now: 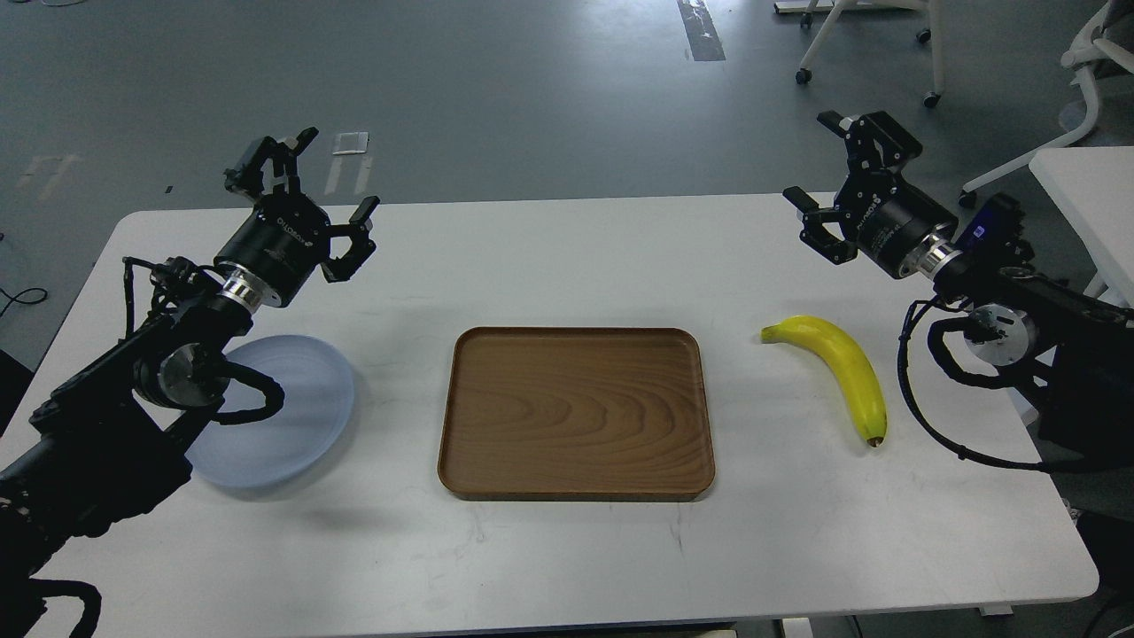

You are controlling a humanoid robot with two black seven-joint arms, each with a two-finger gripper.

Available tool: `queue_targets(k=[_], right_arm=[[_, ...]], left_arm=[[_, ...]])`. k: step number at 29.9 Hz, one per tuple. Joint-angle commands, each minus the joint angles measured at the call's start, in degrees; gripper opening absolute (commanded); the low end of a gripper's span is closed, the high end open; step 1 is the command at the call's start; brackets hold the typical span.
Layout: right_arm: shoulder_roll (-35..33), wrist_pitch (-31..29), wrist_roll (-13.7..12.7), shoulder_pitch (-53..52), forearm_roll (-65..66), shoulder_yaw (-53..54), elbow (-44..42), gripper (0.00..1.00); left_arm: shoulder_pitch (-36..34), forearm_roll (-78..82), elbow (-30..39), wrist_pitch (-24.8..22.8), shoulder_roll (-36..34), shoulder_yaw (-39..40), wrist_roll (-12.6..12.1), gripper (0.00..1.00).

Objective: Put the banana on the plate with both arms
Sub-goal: 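Move the left gripper down to the edge of the light blue plate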

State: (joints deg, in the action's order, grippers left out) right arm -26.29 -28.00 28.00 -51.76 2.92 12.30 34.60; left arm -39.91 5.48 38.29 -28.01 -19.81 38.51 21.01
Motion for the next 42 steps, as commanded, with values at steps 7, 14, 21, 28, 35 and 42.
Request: queue_targets(k=[7,14,21,28,35,42], right_arm=[[0.6,0.0,0.0,-0.1,-0.1,0.7,-0.6,1.0],[1.0,0.0,0.0,-0.1,-0.1,0.7,-0.6,1.0],[0.9,0.0,0.0,-0.2,-0.1,0.7,-0.6,1.0],[1.0,0.0,0.0,-0.2,-0.1,0.7,-0.6,1.0],[1.0,0.0,0.0,-0.2,-0.1,0.8,-0.5,1.0],[1.0,0.0,0.0,-0.1,-0.1,0.8,-0.5,1.0]], left_arm=[[1.2,0.1,0.0,0.0,-0.6,0.0,-0.7,1.0],[-0.5,0.1,-0.3,0.0,-6.2,-0.1,0.3,1.0],[-0.6,0.6,3.8,0.0,-13.7,-0.2,0.7,1.0],[-0.5,26.1,22.7,0.0,-26.2,0.0,4.0,1.0],[-0.4,65.6,30.5,0.0,-32.0,-0.1,7.0,1.0],[1.3,93.9,26.5,8.7,-34.0,-10.2,7.0,1.0]])
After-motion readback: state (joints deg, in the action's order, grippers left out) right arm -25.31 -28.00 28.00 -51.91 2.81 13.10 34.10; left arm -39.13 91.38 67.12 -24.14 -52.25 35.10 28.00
